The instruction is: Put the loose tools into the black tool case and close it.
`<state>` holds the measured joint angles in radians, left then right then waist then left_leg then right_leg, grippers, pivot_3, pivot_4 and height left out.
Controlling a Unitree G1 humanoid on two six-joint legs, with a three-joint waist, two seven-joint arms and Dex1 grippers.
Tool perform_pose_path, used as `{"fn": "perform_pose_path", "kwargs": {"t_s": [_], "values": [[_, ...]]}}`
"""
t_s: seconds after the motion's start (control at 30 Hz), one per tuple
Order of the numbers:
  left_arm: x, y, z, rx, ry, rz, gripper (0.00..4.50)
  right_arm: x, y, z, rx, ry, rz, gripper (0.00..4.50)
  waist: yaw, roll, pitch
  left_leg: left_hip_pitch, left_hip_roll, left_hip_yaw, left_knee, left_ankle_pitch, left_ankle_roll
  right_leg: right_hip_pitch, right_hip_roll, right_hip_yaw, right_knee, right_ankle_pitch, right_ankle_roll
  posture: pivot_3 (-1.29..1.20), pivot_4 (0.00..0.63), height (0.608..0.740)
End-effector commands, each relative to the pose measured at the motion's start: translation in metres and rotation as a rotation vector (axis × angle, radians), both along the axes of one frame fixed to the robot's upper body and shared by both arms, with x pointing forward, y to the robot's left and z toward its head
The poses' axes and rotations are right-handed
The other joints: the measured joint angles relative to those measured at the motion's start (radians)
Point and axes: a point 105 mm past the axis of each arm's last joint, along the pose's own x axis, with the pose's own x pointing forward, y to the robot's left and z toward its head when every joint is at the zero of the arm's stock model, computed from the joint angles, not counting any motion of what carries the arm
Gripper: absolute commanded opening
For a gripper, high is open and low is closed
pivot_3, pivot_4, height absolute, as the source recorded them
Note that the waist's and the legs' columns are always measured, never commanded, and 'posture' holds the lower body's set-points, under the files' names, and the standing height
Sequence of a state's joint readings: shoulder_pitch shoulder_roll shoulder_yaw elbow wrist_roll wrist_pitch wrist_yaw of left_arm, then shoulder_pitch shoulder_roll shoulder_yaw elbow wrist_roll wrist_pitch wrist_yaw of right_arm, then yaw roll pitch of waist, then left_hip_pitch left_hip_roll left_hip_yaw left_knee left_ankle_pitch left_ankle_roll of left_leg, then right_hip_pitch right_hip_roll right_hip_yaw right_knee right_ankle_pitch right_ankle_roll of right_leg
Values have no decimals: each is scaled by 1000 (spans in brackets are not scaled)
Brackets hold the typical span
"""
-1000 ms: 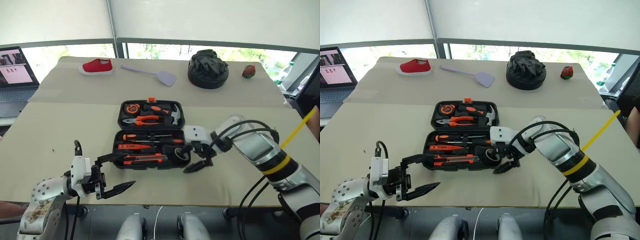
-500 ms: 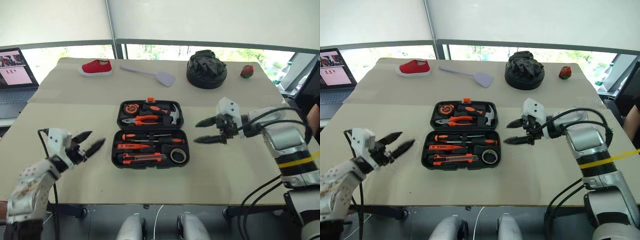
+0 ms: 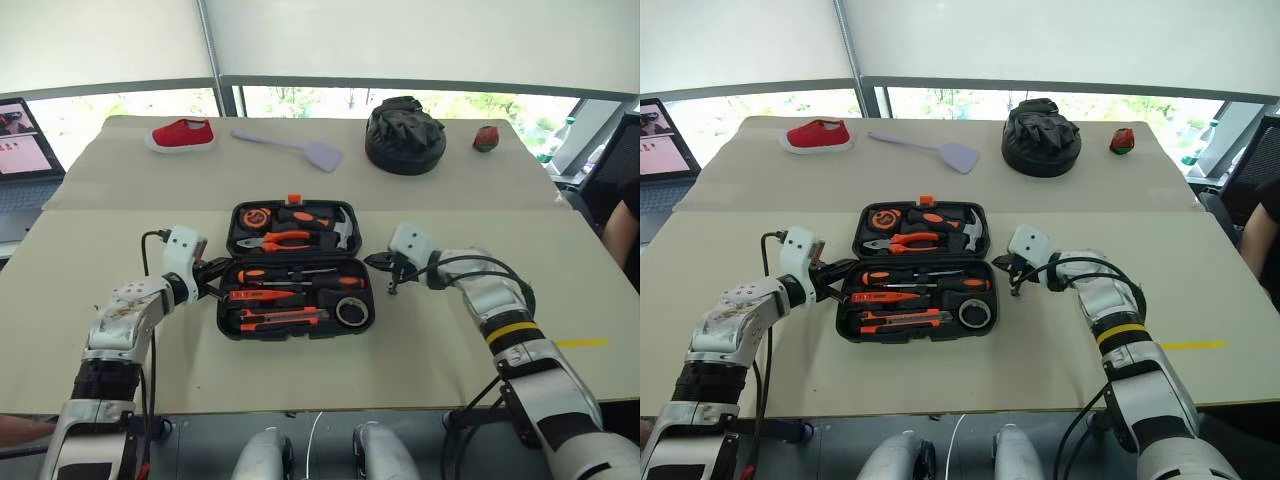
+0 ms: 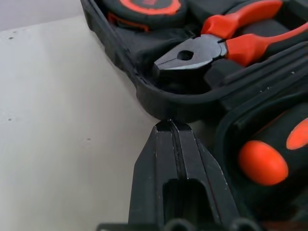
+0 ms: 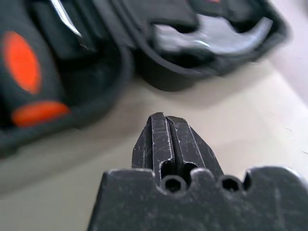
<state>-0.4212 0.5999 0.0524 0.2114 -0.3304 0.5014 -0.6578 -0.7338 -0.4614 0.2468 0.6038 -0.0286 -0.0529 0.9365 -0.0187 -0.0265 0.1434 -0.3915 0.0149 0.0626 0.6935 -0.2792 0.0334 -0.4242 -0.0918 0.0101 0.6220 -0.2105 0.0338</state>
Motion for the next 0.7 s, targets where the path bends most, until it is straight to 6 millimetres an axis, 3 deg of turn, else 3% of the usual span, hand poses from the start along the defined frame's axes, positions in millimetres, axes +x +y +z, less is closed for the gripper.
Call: {"fn": "perform_pose_path", "kwargs": {"t_s": [0.03, 0.17, 0.3, 0.57, 0.63, 0.7], "values": [[-2, -17, 2, 21, -15, -94, 7, -8, 11, 20, 36, -30, 52, 35, 4, 0, 0, 0, 0, 0, 0, 0, 0, 0, 0, 0, 1, 0, 0, 0, 150, 740], [-8, -38, 7, 1, -60, -195, 7, -28, 15, 22, 46, 18, 83, 35, 8, 0, 0, 0, 0, -1, 0, -1, 1, 0, -1, 0, 1, 0, 0, 0, 150, 740], [-26, -57, -4, 28, -15, -322, 7, -48, 11, 15, 25, 63, 65, 35, 10, 0, 0, -2, 0, -1, 0, -1, 2, -1, -1, -1, 0, 0, 0, 0, 150, 740], [-47, -56, -6, -9, 79, -335, 7, -71, -17, 3, 18, 161, -19, 35, 16, 0, 0, -2, -1, -1, 1, -2, 4, 0, -2, -1, -6, 0, 1, 0, 150, 740], [-48, -45, -7, 42, 88, -292, 524, -72, -21, 6, 40, 163, -38, 0, 16, 0, 0, -2, 0, -1, 1, -2, 4, 1, -1, -1, -8, 0, 1, 0, 150, 740], [-52, -35, -2, 23, 109, -274, 1121, -67, -37, 10, 47, 162, -109, 0, 15, 0, 0, -2, 0, -1, 1, -2, 4, 0, -1, -1, -9, 0, 1, 0, 150, 740]]}}
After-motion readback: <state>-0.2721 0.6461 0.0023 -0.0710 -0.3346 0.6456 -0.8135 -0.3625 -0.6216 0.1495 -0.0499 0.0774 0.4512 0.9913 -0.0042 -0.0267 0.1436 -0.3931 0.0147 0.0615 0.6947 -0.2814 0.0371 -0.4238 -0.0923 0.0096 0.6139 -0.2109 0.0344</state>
